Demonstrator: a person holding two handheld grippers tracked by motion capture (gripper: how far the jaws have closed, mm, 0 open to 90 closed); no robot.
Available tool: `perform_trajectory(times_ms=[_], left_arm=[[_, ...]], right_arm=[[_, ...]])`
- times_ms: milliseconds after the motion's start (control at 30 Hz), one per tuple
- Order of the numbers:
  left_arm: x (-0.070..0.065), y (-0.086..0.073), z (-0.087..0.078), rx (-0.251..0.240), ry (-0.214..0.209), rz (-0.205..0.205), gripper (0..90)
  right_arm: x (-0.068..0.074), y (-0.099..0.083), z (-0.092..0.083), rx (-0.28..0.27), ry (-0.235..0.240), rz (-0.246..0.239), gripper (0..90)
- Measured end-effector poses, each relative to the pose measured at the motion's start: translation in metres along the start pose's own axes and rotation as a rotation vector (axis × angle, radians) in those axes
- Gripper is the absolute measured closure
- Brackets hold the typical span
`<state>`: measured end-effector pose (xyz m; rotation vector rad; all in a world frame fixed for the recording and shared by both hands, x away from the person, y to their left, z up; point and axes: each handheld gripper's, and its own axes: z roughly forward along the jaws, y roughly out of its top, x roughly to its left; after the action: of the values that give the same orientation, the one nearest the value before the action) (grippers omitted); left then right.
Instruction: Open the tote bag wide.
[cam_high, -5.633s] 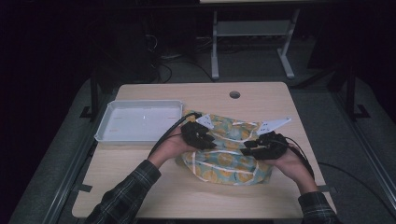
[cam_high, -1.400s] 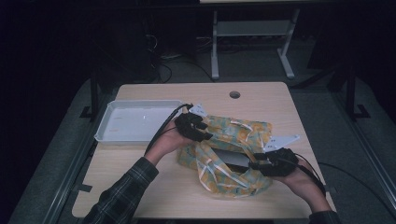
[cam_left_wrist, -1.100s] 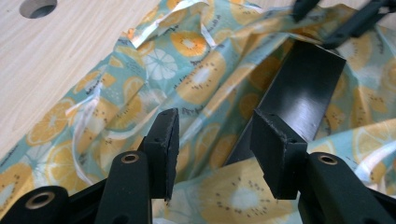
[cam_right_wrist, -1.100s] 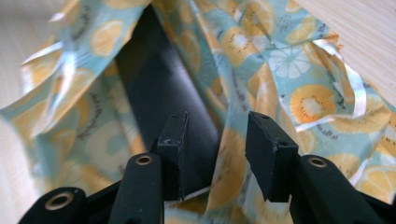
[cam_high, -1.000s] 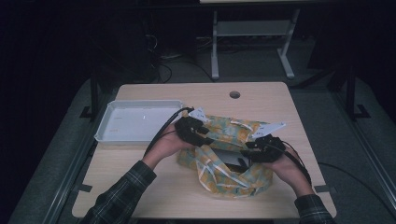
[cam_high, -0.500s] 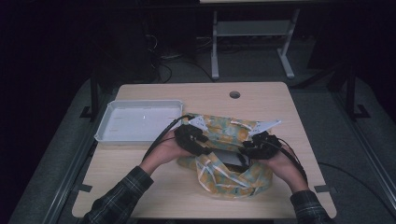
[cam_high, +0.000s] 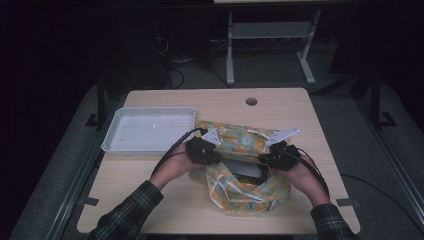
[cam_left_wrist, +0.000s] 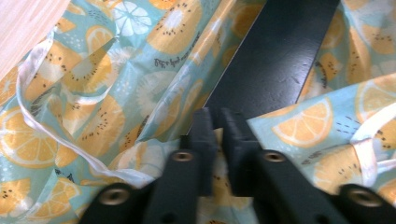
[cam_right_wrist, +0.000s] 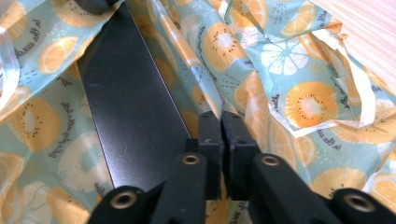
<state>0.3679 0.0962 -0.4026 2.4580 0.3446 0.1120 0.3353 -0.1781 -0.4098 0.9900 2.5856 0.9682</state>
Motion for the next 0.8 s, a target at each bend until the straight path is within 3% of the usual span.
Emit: perform_trajectory(times_ms=[33,300,700,800], left_arm=[[0.0,0.0,0.0,0.0,-0.003,-0.002,89.5],[-0.002,-0.005,-0.011,-0.004,-0.021,-0.008,89.7],[-0.012,-0.039,-0.032,0.021,-0.019,-0.036,89.7],[-0.013,-0.045,-0.038,0.0,-0.021,-0.058,87.2]], right_arm=[[0.0,0.0,0.0,0.0,-0.001,-0.001,89.0],[-0.001,-0.001,-0.002,-0.008,-0.01,0.0,89.3],[-0.003,-0.003,-0.005,-0.015,-0.025,-0.001,89.4],[-0.004,-0.003,-0.005,-0.014,-0.024,-0.002,89.4]])
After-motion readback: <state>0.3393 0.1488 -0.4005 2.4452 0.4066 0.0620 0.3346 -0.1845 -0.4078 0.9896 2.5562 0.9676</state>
